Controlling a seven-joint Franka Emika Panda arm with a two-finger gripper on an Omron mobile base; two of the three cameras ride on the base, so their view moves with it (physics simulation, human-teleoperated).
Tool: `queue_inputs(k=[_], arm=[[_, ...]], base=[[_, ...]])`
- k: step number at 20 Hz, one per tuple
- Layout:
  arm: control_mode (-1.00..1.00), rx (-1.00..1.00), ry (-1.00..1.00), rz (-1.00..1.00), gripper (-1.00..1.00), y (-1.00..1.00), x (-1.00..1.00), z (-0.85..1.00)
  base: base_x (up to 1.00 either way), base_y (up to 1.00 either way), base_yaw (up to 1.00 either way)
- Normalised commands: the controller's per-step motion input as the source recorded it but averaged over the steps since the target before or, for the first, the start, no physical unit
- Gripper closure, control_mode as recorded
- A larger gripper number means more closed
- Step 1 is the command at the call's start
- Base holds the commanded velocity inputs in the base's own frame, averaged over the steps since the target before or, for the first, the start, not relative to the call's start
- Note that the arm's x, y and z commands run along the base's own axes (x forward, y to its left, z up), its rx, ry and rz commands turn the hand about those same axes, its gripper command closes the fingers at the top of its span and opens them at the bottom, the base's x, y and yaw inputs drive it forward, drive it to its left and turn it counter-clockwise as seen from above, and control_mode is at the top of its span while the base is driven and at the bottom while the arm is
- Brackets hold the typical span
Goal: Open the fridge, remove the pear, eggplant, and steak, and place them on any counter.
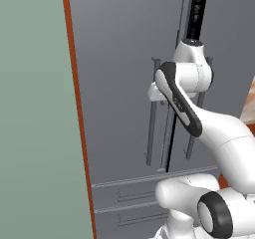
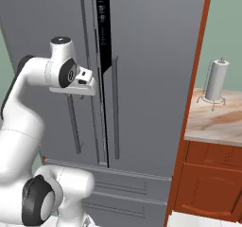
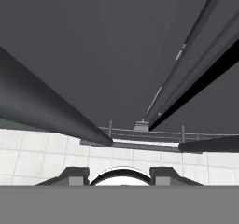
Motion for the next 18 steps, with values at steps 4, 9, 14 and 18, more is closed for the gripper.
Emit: queue_inputs(k=[4,9,14,18], arm=[[1.0,0.0,0.0,0.0,-1.0,0.0,-0.01,0.0],[1.0,0.0,0.0,0.0,-1.0,0.0,0.0,0.0],[1.0,0.0,0.0,0.0,-1.0,0.0,0.0,0.0],[1.0,0.0,0.0,0.0,-1.0,0.0,0.0,0.0]], base=[[-0.14,-0.06,0.0],[-0.39,-0.35,-0.03],[-0.3,-0.17,-0.07],[0.0,0.0,0.0]])
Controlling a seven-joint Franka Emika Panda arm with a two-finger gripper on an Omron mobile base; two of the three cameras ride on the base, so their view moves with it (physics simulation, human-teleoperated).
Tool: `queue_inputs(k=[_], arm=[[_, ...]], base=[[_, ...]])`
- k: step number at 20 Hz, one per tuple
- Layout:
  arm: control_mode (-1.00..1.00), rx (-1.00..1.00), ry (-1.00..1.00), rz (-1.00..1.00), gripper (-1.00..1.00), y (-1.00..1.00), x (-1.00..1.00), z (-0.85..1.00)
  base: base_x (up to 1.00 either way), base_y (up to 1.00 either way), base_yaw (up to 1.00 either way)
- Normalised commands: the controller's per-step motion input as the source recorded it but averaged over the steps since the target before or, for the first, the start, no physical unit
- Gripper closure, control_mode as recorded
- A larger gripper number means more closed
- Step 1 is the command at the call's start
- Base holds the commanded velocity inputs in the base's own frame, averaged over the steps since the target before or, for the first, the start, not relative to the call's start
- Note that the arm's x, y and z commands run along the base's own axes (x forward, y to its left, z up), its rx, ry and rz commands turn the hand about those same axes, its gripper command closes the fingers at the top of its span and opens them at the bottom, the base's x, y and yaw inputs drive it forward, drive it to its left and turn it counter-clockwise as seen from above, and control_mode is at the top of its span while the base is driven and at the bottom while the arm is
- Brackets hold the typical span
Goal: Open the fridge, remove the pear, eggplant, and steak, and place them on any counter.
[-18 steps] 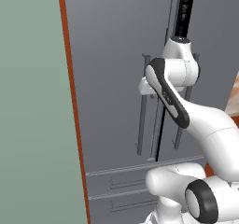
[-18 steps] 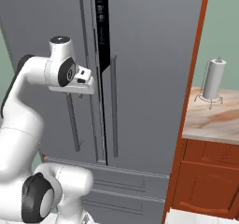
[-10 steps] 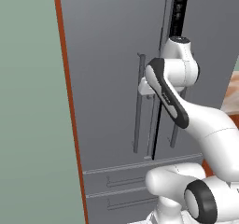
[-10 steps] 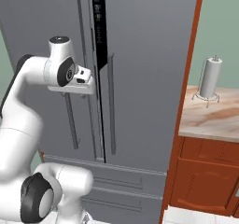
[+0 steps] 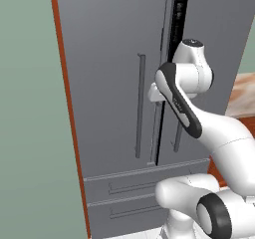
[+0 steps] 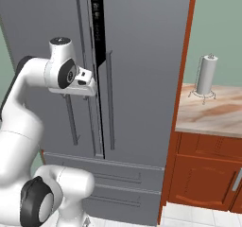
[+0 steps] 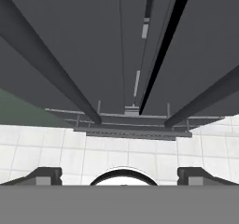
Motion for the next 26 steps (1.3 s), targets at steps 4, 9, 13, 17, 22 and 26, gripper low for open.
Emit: queue_inputs(k=[4,9,13,17,22,26], arm=[[1.0,0.0,0.0,0.0,-1.0,0.0,0.0,0.0],[1.0,0.0,0.0,0.0,-1.0,0.0,0.0,0.0],[-1.0,0.11,-0.22,-0.07,-1.0,-0.19,0.03,0.0],[-1.0,0.14,-0.21,-0.13,-1.0,-0.37,0.17,0.0],[-1.0,0.12,-0.16,-0.17,-1.0,-0.24,0.36,0.0],[-1.0,0.06,-0.01,-0.19,-1.0,-0.19,0.47,0.01]], base=[[0.0,0.0,0.0],[0.0,0.0,-0.02],[0.0,0.0,0.0],[0.0,0.0,0.0],[0.0,0.0,0.0],[0.0,0.0,0.0]])
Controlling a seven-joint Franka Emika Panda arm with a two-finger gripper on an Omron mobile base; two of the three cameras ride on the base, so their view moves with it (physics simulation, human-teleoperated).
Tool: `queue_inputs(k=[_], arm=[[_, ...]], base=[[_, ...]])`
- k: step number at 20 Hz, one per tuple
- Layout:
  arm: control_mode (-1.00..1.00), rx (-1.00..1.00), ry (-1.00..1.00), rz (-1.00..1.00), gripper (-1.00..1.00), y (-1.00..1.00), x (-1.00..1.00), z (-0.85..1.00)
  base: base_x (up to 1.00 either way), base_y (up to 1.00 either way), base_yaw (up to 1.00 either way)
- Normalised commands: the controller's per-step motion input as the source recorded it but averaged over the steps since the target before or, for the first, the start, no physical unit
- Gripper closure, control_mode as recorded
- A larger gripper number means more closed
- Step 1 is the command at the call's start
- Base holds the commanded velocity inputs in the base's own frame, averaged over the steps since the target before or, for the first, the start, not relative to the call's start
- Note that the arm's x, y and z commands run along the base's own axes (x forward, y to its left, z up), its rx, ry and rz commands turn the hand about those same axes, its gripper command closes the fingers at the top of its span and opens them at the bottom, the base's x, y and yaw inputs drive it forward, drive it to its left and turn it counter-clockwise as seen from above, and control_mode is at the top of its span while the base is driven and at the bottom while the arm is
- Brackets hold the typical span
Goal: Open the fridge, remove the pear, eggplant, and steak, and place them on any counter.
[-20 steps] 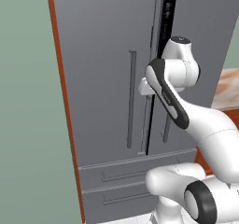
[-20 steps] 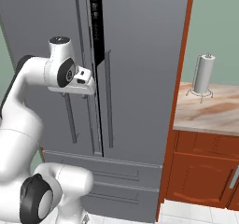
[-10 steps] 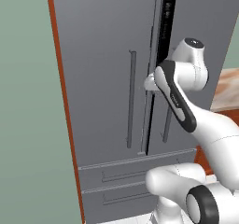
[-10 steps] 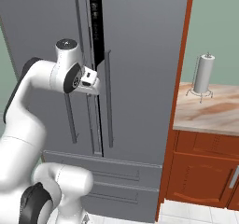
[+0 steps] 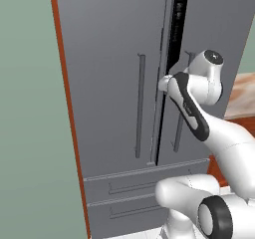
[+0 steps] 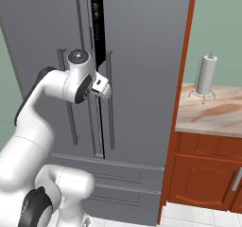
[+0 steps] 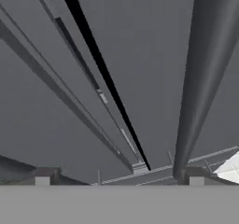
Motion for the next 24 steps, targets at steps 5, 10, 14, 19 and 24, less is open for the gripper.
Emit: queue_inputs(k=[5,10,14,19,24], arm=[[-1.0,0.0,0.0,-0.1,-1.0,-0.6,0.21,0.0],[-1.0,0.0,0.0,0.01,-1.0,-0.67,0.08,0.0],[-1.0,0.04,-0.06,0.07,-1.0,-0.2,0.35,0.0],[-1.0,0.09,-0.25,0.1,-1.0,-0.02,0.22,0.0],[-1.0,0.04,-0.38,0.13,-1.0,0.02,0.07,-0.06]], base=[[0.0,0.0,0.0],[0.0,0.0,0.0],[0.0,0.0,0.0],[0.0,0.0,0.0],[0.0,0.0,0.0]])
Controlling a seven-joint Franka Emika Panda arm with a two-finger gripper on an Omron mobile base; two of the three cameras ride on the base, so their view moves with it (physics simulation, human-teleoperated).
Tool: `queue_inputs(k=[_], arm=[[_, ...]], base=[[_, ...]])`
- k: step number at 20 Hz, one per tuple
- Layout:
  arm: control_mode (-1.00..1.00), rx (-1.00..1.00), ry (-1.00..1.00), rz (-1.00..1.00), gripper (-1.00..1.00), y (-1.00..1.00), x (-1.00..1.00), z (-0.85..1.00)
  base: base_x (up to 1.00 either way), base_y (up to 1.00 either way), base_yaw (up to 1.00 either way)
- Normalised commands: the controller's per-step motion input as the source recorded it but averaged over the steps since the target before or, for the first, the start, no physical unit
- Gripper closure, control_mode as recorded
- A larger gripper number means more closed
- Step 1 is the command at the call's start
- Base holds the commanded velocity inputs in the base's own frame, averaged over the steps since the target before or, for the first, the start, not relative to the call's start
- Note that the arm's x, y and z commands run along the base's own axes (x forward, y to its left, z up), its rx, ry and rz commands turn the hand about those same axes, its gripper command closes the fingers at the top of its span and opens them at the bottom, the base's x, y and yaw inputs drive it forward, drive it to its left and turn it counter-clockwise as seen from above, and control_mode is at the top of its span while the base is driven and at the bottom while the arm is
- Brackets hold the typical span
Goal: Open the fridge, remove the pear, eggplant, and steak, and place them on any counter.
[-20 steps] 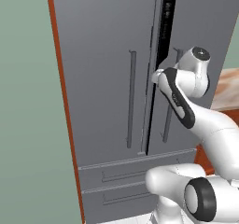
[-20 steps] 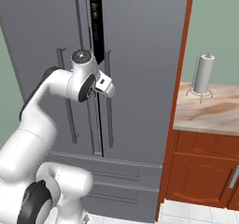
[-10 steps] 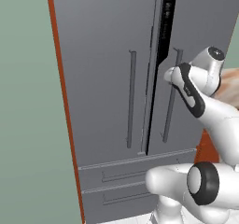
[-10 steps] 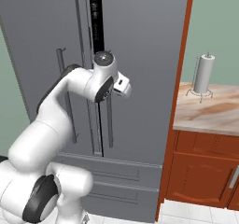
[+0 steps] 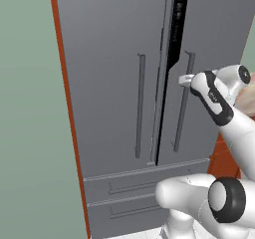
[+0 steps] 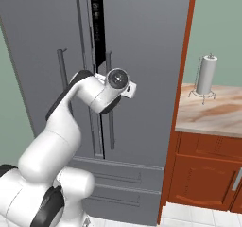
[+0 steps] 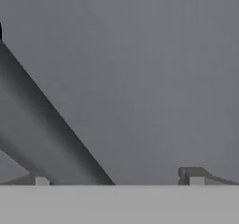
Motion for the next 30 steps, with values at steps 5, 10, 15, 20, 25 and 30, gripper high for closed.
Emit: queue_inputs(k=[5,10,15,20,25,30], arm=[[-1.0,0.04,-0.26,0.05,-1.0,0.01,0.37,-0.03],[-1.0,0.01,-0.07,0.0,1.0,0.33,0.58,-0.05],[-1.0,0.0,0.09,0.0,1.0,0.03,0.17,0.0],[-1.0,-0.02,-0.01,0.0,1.0,0.0,-0.39,0.0],[-1.0,-0.13,0.0,0.02,1.0,-0.17,-0.99,0.0],[-1.0,-0.13,0.0,0.03,1.0,-0.52,-1.0,0.0]], base=[[0.0,0.0,0.0],[0.0,0.0,0.0],[0.0,0.0,0.0],[0.0,0.0,0.0],[0.0,0.0,0.0],[0.0,0.0,0.0]])
